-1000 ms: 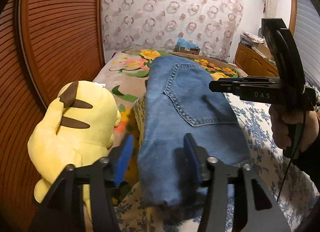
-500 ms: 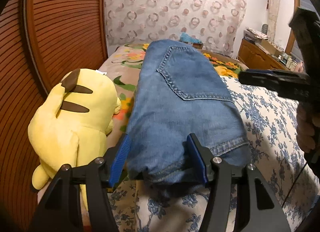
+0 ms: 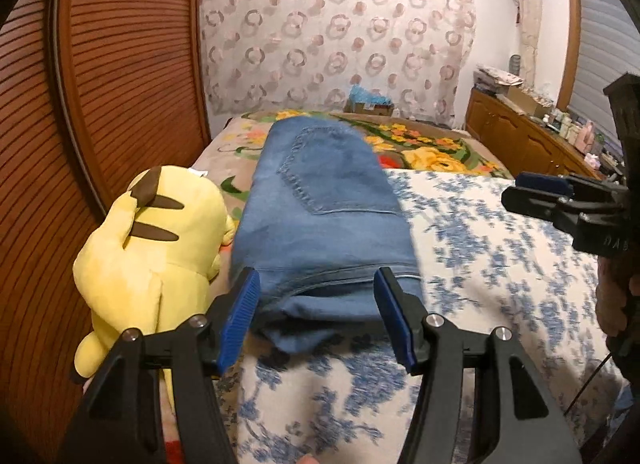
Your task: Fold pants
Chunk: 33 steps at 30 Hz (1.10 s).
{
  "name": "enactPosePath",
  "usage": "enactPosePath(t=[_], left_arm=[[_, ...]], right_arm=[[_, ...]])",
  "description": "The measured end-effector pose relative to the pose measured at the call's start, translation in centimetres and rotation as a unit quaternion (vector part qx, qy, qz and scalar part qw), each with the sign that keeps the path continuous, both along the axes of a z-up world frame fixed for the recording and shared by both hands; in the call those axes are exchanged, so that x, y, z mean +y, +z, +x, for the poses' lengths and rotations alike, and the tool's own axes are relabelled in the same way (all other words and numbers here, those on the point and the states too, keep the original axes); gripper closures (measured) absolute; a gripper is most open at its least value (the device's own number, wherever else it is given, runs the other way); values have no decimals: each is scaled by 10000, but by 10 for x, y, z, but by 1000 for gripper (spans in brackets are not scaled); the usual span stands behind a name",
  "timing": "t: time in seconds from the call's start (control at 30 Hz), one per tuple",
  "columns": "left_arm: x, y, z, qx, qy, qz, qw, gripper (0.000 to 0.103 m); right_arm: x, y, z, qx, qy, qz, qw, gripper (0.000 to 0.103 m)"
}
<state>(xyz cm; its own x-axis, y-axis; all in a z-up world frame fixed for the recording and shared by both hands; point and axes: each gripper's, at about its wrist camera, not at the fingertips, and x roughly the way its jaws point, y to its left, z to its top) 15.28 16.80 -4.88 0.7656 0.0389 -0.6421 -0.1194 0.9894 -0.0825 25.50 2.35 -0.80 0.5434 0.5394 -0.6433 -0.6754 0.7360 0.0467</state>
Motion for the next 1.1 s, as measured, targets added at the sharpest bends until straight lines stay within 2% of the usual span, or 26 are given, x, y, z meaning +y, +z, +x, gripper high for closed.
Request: enactPosePath(t=[0.23,0.47,0.8,1.1], left_arm=[[-32,17,-18,-176,-159,199,9995,44],[-64,24,-28,-317,-325,227,9987,44],[-103,33,-34,-374,-627,55,9973,44],[-132,46,-48,-501,-595,84,9969,44]], right_arm=[[-31,9,-29,-159,-254,76,9995,39],[-63,14,-53,-272,-655,142,9974,36],[-110,19,-82,-398,-1081,250,9930,30],[-145,21,-108,-463,-1347,343,9892,25]])
